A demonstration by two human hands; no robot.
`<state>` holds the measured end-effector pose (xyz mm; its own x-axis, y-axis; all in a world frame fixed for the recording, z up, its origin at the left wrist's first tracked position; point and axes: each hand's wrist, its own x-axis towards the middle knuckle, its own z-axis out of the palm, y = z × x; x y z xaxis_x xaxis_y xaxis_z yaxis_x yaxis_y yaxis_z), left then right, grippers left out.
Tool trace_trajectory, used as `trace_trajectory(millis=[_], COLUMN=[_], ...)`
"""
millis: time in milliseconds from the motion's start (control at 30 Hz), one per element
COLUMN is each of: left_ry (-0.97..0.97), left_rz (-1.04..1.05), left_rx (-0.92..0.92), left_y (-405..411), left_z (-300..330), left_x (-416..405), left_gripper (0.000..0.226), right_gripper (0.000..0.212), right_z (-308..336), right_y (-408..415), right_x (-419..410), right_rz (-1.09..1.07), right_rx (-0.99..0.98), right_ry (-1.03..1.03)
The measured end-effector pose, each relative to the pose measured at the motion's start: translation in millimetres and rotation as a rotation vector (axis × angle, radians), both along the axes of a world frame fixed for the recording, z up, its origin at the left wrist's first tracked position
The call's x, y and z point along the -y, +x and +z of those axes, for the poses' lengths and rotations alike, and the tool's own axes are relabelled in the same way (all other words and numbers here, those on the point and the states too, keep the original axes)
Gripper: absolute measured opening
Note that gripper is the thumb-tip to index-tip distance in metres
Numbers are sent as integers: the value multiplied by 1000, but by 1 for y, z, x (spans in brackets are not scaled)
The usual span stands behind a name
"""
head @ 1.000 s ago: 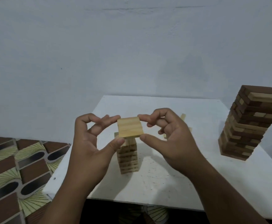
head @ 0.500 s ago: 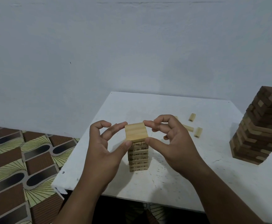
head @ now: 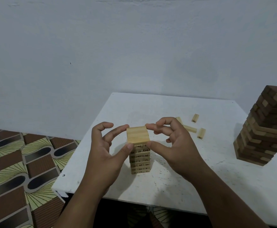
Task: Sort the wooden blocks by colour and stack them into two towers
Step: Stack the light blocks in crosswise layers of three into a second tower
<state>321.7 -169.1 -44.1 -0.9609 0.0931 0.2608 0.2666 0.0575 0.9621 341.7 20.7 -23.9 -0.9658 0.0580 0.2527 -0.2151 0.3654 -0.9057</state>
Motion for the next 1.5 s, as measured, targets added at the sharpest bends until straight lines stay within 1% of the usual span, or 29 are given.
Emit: trace_trajectory(millis=[100,200,300,367,400,500,533,567,600,633,667,700,767,800,833,867,967,1167,1267,1367,1433,1500], left_ry=[-14,42,215,254,246,226,254,277,286,285,276,257,211,209,210,208,187,167,175,186,185,151], left_rz=[4,-34,-63,-22,10,115,109,86,50,33,15,17,27,19,5,-9,-18,7,18,27,39,39], left_rx=[-20,-34,53,130,167,239,262,284,290,286,281,288,300,307,313,316,350,369,354,364,368,350], left_y=[0,1,1,4,7,16,19,20,23,23,24,25,24,25,24,24,24,27,28,30,29,29], left_z=[-1,-2,-4,-4,-5,-4,-3,-2,0,-1,-1,-1,-2,-3,-3,-3,1,7,10,10,9,7], left_x=[0,0,-1,-7,-11,-28,-33,-37,-40,-41,-43,-44,-45,-45,-45,-44,-44,-46,-49,-49,-48,-48], left_gripper=[61,66,61,54,56,70,68,60,53,52,56,65,93,100,101,100,87,76,67,71,74,68], right_gripper=[42,42,34,33,42,78,90,98,103,105,105,103,97,95,95,97,107,104,113,119,113,105], right_z=[-1,-3,-7,-10,-12,-18,-19,-20,-20,-20,-20,-19,-20,-20,-21,-22,-23,-23,-26,-29,-28,-28], right_y=[0,0,3,8,11,17,18,18,18,18,18,18,16,16,16,15,16,16,14,13,14,15], right_x=[0,-1,3,9,13,27,31,34,36,38,40,41,45,46,46,46,45,43,44,43,44,45], right_rz=[4,-1,-17,-6,2,23,30,34,33,32,34,34,30,29,26,24,21,23,23,22,24,36], right_rx=[-6,-10,22,96,134,180,190,204,217,223,226,227,235,240,242,239,234,241,241,250,271,288], right_ry=[8,-9,-86,-148,-161,-162,-168,-174,-175,-176,-176,-181,-184,-184,-186,-188,-184,-183,-191,-203,-225,-253])
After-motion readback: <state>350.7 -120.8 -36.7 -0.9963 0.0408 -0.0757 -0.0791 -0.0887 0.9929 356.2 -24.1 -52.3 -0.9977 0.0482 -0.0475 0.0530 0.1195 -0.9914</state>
